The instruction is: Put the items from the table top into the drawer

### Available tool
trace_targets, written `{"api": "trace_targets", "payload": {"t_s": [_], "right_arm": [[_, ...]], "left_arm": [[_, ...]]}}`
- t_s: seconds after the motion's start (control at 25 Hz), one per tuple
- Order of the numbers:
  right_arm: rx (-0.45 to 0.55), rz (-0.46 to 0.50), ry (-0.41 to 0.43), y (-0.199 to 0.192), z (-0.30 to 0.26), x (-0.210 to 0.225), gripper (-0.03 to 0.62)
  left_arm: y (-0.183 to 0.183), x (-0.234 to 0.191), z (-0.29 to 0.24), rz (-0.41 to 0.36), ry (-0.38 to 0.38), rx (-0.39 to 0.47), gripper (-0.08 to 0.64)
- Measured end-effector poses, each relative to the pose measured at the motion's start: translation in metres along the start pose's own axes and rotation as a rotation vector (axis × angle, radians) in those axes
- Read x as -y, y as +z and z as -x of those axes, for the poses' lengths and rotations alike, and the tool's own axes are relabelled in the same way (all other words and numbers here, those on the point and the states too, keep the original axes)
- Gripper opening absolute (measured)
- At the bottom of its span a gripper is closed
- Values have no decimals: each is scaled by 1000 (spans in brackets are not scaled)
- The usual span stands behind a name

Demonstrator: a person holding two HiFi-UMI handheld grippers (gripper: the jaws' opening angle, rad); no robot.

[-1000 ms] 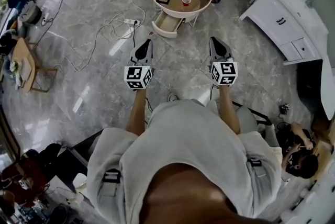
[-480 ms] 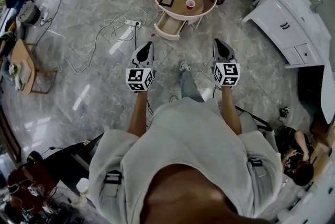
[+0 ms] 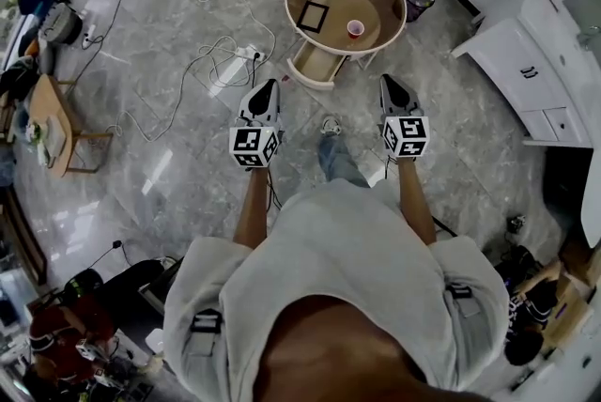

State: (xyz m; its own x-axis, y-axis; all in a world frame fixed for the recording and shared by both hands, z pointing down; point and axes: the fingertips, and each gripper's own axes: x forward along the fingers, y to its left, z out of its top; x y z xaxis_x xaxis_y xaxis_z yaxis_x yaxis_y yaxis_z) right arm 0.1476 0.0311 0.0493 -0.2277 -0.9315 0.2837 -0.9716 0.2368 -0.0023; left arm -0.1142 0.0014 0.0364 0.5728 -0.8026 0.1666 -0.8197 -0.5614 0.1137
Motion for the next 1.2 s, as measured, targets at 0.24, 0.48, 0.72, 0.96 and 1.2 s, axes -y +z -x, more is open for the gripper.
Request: {"api": "trace_targets", "payload": {"t_s": [0.24, 0.48, 0.72, 0.96, 1.2], "right_arm": [[-24, -17, 14, 15, -76, 44, 23], [-59, -32, 25, 20, -143, 83, 23], [-101, -34, 60, 17, -191, 98, 23], [-139, -48, 76, 3, -218, 112, 23], [-164, -83, 69, -9, -227, 113, 23]], "left_arm": [[17, -23, -88, -4, -8, -24, 15], [24, -39, -159, -3, -12, -50, 15], [10, -61, -195, 21, 12, -112, 15], [2, -67, -222, 27, 13, -145, 15], [-11, -64, -231, 29, -19, -202, 15]]}}
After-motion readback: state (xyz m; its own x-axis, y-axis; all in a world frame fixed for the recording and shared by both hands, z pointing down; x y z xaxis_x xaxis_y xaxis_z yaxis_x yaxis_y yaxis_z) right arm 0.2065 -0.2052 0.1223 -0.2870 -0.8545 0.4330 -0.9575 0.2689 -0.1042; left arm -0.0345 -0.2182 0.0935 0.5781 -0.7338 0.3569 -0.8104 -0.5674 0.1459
